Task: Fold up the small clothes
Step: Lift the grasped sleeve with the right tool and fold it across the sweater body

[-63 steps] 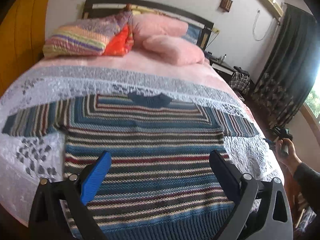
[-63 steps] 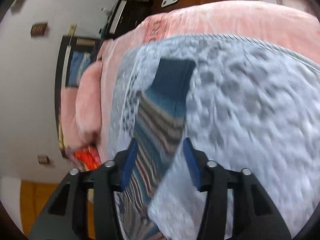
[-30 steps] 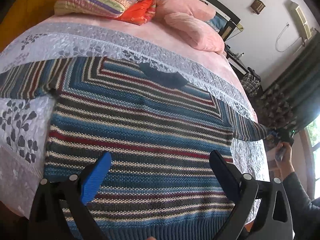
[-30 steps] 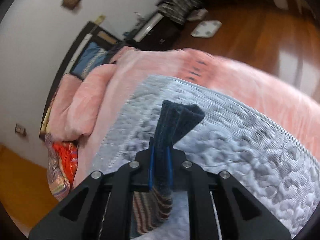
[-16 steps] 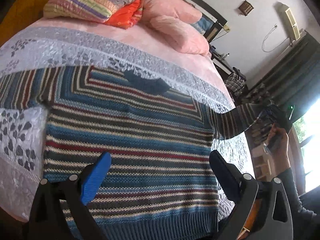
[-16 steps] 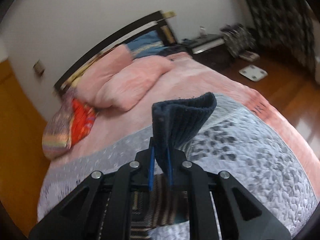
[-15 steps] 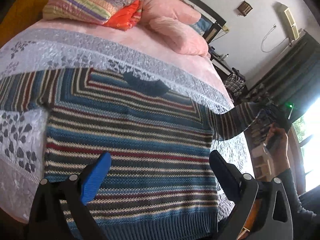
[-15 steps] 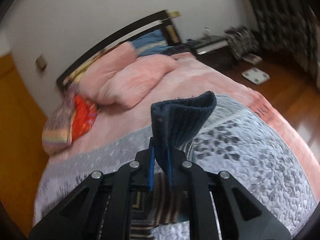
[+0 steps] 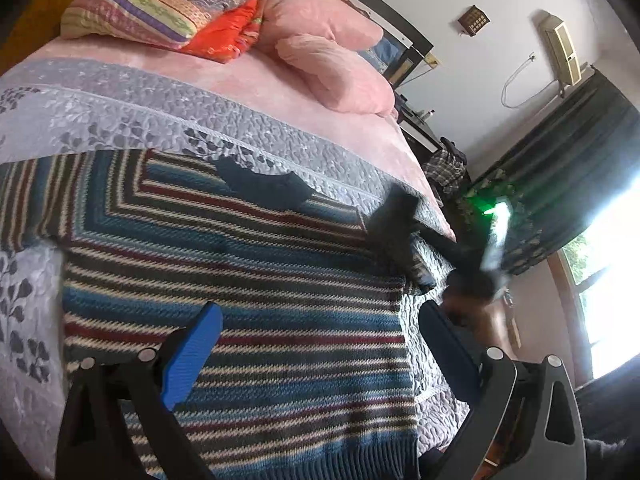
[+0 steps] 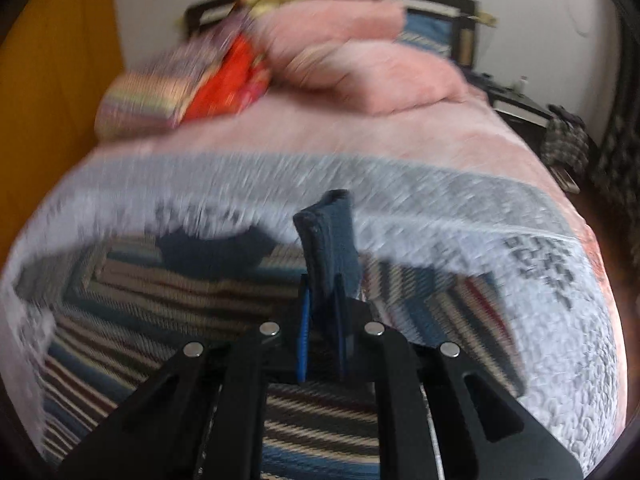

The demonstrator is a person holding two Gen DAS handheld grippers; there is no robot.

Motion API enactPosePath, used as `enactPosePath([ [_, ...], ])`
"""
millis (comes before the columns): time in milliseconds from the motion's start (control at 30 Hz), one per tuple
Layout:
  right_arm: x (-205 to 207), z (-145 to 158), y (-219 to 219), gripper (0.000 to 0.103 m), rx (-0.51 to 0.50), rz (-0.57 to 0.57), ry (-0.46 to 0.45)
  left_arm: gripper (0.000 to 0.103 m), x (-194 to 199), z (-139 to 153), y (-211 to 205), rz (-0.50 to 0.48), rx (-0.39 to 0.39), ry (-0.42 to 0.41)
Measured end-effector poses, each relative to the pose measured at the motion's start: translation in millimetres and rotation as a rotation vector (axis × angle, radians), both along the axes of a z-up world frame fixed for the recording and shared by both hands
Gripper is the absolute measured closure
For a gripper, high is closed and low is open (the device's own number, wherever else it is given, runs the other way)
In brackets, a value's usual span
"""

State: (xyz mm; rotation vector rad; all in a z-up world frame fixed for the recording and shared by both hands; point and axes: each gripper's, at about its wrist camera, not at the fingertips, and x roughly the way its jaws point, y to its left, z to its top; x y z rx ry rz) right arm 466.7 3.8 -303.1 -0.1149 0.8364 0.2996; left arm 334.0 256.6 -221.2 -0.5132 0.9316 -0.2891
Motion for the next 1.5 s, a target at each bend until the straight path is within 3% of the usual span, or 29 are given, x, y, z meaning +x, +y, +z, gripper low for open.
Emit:
enactPosePath([
  [100,-5.6,-42.3,38.4,0.093,-0.108,0.057,0.027,0.004,20.0,-13.6,-2.2,-0.018,-0.023,0.018],
  [167,-8.8,-70.6,55.8,0.083,-0.157,0.085,0.066,0.004,33.9,-25.6,-2.7,-0.023,-0.067,0.043],
  [200,-10.2,-80.1,59.5,0.079,-0.155,0.097,0.088,0.004,45.5,-35.5,-3.1,-0.024,-0.106,0.062],
  [233,-13.5,-87.7,61.1,0.067,-0.135,0.115,0.113,0.004,52.0,-41.4,-3.3,-0.027,-0.128,0.073],
  [300,-26.5,-86.4,52.4,0.062,-0.083,0.103,0.111,0.004,71.1,-59.5,-7.1,-0.032,-0.191,0.109],
  [367,-43.0,-79.3,32.4,0.050,-0.005,0.053,0.097,0.004,91.6,-78.9,-14.0,-0.038,-0.265,0.151],
  [500,-92.5,-77.6,-14.5,0.048,0.155,-0.081,0.115,0.004,135.3,-134.5,-43.0,-0.052,-0.431,0.288],
  [567,-117.2,-86.7,-30.2,0.048,0.231,-0.138,0.130,0.004,150.9,-156.2,-59.4,-0.051,-0.471,0.334],
  [667,-131.8,-98.8,-40.1,0.047,0.304,-0.181,0.137,0.004,167.4,-177.1,-79.0,-0.042,-0.444,0.384],
  [900,-132.2,-105.4,-45.5,0.047,0.386,-0.164,0.145,0.006,183.8,-204.2,-105.2,-0.024,-0.490,0.477],
  [933,-134.3,-105.4,-47.8,0.046,0.396,-0.165,0.147,0.011,185.4,-203.8,-105.2,-0.015,-0.486,0.468],
  [967,-135.4,-105.5,-48.3,0.046,0.405,-0.166,0.148,0.023,186.0,-200.8,-104.3,-0.014,-0.479,0.462],
  [1000,-137.1,-105.6,-48.0,0.046,0.407,-0.165,0.147,0.064,188.9,-200.1,-106.8,-0.026,-0.461,0.469],
  [1033,-137.4,-105.5,-49.4,0.046,0.407,-0.163,0.146,0.084,192.0,-200.2,-107.1,-0.027,-0.434,0.486],
  [1100,-135.1,-105.0,-48.5,0.046,0.414,-0.162,0.144,0.094,195.8,-199.0,-109.9,-0.029,-0.386,0.492],
  [1233,-133.8,-105.6,-50.4,0.047,0.421,-0.166,0.142,0.095,202.9,-170.6,-113.3,-0.062,-0.330,0.432],
  [1500,-132.2,-106.5,-46.4,0.045,0.426,-0.167,0.138,0.095,227.4,-48.5,-100.4,-0.182,-0.240,0.234],
])
